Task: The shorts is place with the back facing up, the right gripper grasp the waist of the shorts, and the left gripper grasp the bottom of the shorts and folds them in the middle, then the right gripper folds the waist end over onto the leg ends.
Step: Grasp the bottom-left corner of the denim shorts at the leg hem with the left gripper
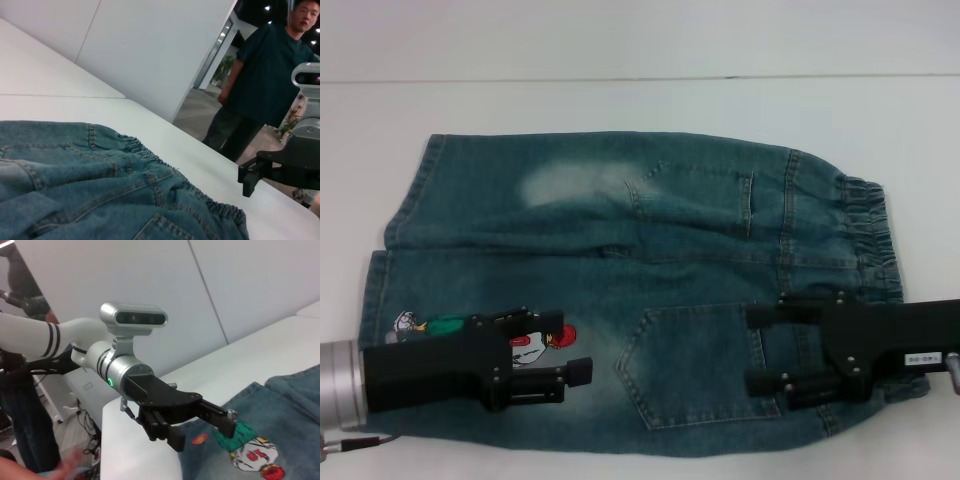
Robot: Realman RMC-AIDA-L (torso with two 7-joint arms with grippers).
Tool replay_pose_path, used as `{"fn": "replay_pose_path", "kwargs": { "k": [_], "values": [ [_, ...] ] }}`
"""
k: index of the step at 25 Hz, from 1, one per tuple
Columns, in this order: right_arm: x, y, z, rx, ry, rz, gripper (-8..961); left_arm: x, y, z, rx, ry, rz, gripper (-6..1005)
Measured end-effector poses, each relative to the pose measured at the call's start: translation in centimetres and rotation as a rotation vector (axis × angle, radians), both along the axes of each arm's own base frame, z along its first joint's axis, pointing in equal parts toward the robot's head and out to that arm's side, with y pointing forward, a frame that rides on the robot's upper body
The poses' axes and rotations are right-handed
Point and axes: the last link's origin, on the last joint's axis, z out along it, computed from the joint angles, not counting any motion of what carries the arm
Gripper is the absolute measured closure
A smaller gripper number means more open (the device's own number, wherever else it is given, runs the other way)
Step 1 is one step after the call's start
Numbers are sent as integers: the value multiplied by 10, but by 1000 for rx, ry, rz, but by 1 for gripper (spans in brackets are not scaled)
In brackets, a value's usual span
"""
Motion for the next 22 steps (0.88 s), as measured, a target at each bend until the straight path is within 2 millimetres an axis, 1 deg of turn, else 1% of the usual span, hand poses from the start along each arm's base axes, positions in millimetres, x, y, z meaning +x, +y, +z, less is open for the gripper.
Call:
{"fn": "replay_pose_path", "kwargs": {
  "k": [4,9,22],
  "values": [
    [-4,1,-6,-16,10,12,39,-5,-4,3,13,1,20,99],
    [-4,0,-7,-17,12,15,40,-9,-6,5,12,12,28,100],
    [-4,0,-8,-22,7,17,41,-9,-5,6,8,10,30,102]
  ]
}}
